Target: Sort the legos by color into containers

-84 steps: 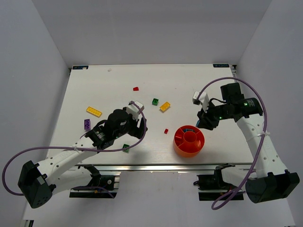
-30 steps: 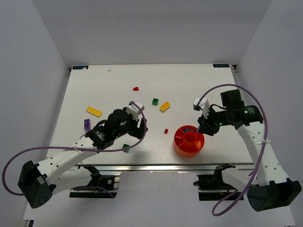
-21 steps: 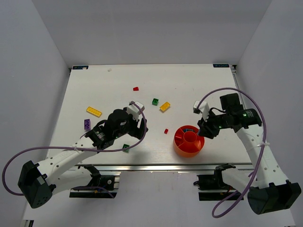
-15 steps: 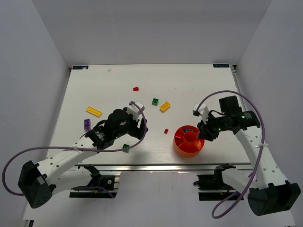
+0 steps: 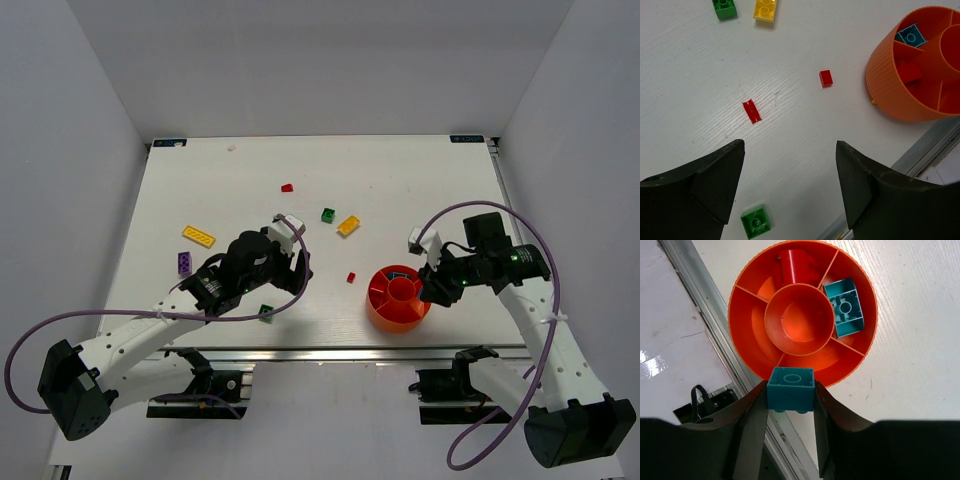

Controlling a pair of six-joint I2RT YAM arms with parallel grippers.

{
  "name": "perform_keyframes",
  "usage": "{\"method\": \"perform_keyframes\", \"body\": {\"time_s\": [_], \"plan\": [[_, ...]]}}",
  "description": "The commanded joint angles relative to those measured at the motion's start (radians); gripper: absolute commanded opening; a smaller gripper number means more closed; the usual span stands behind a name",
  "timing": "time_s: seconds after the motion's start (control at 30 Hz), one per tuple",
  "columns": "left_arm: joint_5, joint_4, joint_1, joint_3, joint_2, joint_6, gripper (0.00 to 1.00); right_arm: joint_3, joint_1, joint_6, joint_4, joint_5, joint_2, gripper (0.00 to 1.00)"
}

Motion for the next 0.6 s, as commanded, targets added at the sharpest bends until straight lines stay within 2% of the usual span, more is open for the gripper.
{"method": "perform_keyframes", "body": {"time_s": [0.0,0.23,0.57], "plan": [[0.011,-0.002,-0.004,0.034,-0.018,0.003,0.83,0.006,-0.002,-0.021,-0.032,-0.024,-0.017,0.0],[0.016,0.0,-0.004,0.035,-0.02,0.004,0.83,0.008,0.001,-0.069,-0.111,-0.067,-0.037,0.0],[0.016,0.001,-0.004,0.035,-0.02,0.003,0.83,0.008,0.003,-0.093,-0.135,-0.084,-0.046,0.01]]}}
